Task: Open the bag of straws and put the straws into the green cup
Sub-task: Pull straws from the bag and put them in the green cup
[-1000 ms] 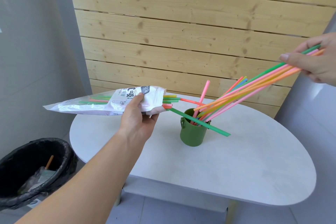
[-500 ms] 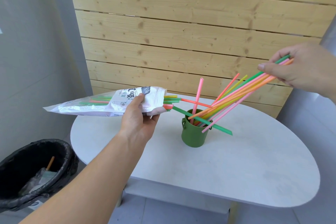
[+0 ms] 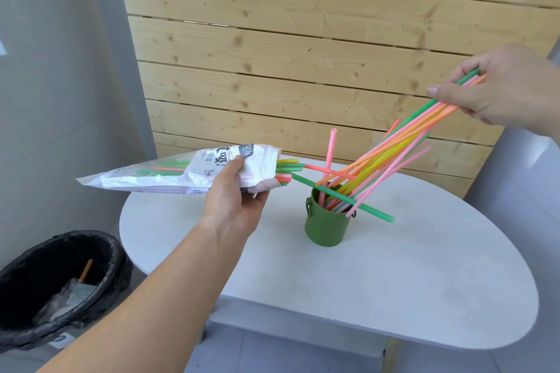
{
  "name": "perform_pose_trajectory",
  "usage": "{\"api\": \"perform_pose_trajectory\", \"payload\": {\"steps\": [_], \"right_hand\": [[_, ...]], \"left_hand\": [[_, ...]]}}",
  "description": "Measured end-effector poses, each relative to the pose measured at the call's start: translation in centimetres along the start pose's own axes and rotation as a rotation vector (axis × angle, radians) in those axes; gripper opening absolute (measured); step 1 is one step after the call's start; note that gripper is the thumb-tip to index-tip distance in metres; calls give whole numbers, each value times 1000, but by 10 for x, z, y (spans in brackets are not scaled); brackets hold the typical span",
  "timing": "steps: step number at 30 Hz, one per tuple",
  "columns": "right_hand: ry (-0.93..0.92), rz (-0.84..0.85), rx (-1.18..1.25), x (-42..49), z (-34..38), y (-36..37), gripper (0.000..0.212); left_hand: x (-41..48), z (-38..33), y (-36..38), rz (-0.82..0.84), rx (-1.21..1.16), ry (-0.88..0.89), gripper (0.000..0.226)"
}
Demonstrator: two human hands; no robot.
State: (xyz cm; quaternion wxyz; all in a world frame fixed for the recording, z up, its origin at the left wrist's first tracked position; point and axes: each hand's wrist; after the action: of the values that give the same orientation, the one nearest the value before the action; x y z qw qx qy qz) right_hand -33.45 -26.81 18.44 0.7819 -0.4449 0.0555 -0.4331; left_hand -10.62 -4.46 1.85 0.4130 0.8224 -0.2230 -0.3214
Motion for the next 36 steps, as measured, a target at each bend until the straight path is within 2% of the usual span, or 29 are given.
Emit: {"api": "perform_pose_trajectory", "payload": {"steps": [5, 9, 20, 30, 33, 36], "right_hand": [[12, 19, 9, 5, 2, -1, 48], [37, 21, 21, 9, 5, 1, 35], [68, 7, 23, 20, 12, 3, 35], [14, 103, -123, 5, 13, 17, 33], [-54, 76, -165, 0, 8, 15, 32], [-61, 40, -107, -5, 7, 8, 27]], "left_hand": [[1, -2, -1, -11, -6, 2, 12], [1, -2, -1, -6, -4, 5, 9], [1, -3, 0, -8, 4, -3, 10], [-4, -4, 1, -7, -11, 14, 7], [-4, -4, 2, 5, -28, 6, 8], [-4, -3, 3, 22, -30, 1, 10]]}}
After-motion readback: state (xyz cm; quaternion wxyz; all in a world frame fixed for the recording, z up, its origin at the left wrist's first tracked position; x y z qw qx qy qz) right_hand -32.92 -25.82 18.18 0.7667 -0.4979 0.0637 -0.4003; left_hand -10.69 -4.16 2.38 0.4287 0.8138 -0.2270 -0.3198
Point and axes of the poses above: each hand's wrist, its own x-axis towards the middle knuckle, its own y-axis out of the palm, z = x × y, and after that the axes turned 1 degree about x, right-handed
